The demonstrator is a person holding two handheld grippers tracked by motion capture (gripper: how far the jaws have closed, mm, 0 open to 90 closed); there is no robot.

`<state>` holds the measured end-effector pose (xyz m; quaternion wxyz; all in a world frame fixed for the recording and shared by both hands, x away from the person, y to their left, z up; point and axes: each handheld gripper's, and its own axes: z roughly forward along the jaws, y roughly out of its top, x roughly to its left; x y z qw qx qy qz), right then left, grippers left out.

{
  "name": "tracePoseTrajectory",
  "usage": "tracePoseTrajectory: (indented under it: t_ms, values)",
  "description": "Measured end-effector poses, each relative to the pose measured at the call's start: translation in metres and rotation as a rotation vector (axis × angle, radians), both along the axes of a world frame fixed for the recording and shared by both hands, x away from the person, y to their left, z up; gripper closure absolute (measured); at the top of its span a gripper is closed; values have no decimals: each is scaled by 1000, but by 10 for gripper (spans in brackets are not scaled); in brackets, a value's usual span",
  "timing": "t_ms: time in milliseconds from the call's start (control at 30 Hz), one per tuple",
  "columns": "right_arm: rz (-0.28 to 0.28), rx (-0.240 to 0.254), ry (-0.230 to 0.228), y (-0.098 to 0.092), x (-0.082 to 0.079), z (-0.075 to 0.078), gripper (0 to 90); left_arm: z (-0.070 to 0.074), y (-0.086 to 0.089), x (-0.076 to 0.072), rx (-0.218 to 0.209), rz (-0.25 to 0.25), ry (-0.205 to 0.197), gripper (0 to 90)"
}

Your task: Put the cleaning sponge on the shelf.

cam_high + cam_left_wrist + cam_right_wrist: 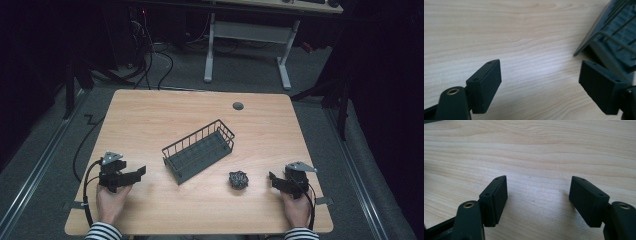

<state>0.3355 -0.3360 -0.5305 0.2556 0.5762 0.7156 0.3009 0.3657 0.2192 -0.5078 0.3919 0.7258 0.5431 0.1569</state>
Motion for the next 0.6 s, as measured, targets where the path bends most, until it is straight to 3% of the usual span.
tracePoseTrajectory:
  t_ms: [333,600]
  values:
    - [1,2,0,0,0,0,312,-12,2,1,66,40,-12,190]
    - [0,1,0,0,0,0,312,-25,-1,4,129,49,5,190]
